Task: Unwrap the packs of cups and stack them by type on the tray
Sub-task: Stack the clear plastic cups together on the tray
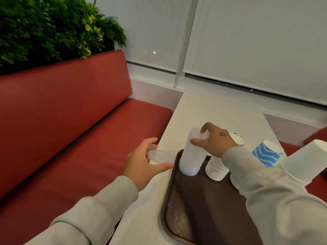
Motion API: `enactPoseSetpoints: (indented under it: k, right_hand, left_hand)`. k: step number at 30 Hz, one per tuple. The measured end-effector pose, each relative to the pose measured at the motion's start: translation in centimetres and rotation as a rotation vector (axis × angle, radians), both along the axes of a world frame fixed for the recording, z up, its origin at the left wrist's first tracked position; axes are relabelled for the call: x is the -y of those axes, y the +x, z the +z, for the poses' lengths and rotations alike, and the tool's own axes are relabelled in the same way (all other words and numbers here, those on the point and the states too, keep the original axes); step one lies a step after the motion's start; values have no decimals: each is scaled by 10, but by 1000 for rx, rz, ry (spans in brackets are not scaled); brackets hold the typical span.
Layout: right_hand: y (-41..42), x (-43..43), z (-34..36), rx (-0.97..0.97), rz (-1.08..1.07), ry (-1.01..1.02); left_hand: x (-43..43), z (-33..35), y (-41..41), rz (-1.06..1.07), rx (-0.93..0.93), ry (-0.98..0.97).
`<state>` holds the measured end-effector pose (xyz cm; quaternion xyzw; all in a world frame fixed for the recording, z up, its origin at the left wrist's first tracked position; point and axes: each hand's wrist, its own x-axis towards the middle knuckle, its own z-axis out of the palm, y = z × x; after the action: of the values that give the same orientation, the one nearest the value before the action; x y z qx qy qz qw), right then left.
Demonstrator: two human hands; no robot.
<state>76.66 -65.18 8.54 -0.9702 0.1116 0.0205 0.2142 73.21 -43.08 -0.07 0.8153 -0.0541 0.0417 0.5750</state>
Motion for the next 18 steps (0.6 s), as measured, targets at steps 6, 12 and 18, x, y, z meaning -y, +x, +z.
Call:
enactPoseSetpoints:
  k: [6, 12, 18]
  right_hand:
    - [-6, -2, 5, 110, 42, 34]
    - [-20, -26, 24, 237, 225, 202]
    - [-30, -48, 29, 0, 313, 173]
  left_hand:
    - [4, 13, 0, -4, 40, -23]
    - [12, 29, -4, 0, 112, -22]
    - [21, 50, -5, -43, 154, -31]
